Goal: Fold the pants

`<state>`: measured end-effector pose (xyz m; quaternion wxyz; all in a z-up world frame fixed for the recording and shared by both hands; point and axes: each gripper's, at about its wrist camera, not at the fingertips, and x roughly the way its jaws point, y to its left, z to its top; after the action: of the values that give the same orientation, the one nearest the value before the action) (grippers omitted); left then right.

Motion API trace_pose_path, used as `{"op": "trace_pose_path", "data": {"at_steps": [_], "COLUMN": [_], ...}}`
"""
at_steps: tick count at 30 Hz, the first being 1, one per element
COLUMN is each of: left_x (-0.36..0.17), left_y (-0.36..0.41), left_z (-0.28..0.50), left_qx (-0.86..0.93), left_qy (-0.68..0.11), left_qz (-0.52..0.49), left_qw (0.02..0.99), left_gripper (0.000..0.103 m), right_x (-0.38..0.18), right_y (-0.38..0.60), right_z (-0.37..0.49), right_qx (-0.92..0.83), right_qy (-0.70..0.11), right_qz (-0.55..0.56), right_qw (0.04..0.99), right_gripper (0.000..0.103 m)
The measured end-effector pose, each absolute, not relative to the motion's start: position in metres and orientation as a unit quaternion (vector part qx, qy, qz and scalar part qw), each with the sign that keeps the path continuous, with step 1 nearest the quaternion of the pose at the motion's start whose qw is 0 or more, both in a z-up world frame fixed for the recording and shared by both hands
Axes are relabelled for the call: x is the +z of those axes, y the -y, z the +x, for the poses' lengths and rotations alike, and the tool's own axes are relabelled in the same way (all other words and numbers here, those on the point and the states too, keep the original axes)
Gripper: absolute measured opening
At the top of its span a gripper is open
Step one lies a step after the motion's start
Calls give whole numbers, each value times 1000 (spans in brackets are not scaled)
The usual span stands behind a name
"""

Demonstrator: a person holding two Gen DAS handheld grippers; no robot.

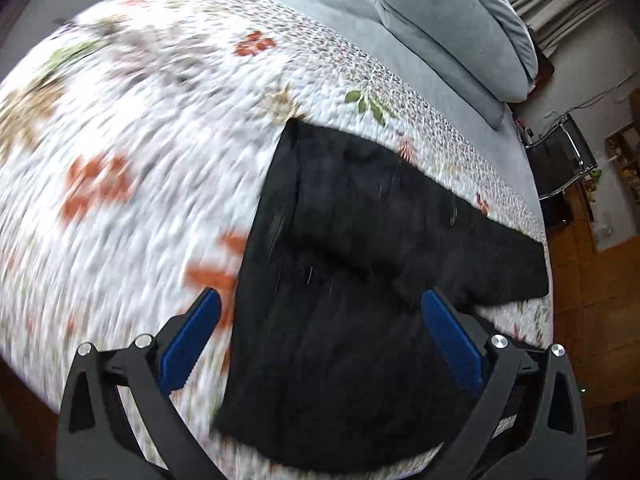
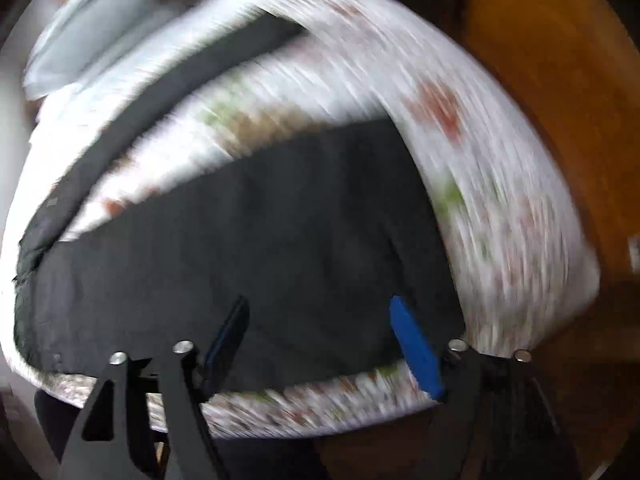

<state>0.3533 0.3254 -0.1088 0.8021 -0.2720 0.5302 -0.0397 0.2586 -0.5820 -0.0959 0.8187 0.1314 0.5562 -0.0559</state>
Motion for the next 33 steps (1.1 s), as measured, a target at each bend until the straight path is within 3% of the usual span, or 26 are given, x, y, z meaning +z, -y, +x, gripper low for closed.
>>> {"op": "trace_pose_path", "data": {"at_steps": [1, 5, 13, 18, 22, 26, 30, 32, 33], "left_x": [-113, -139, -189, -215, -220, -226, -225, -225, -226], "left_y": [-327, -341, -336, -333, -325, -330, -343, -342, -341], "left_z": [369, 447, 539, 565, 573, 575, 567, 564, 564], "left_qx": [-54, -68, -103, -91, -123, -123, -125, -128, -123], "left_qy": [-535, -553, -616, -659, -651, -638, -624, -620, -619], "left_qz": [-281, -302, -266, -213, -206, -220, -245, -250, -245], "left_qw": [795, 773, 734, 715, 720, 728, 731, 733, 736], "left_gripper": [100, 100, 100, 100, 97, 61, 43, 26, 24], "right_x": [-84, -53, -65, -86, -108, -121, -133, -144, -149], "right_y": [578, 569, 591, 601, 614, 636, 655, 656, 653], "right_z": [273, 382, 591, 655, 692, 719, 741, 753, 759], "right_qx": [-36, 70, 79, 77, 63, 43, 37, 46, 52], "right_qy": [-547, -530, -564, -571, -583, -585, -572, -570, -572], "right_qz": [131, 166, 190, 179, 170, 162, 181, 190, 190], "right_qw": [826, 829, 800, 798, 792, 793, 799, 798, 796], "right_gripper": [89, 97, 97, 97, 97, 97, 99, 99, 99]}}
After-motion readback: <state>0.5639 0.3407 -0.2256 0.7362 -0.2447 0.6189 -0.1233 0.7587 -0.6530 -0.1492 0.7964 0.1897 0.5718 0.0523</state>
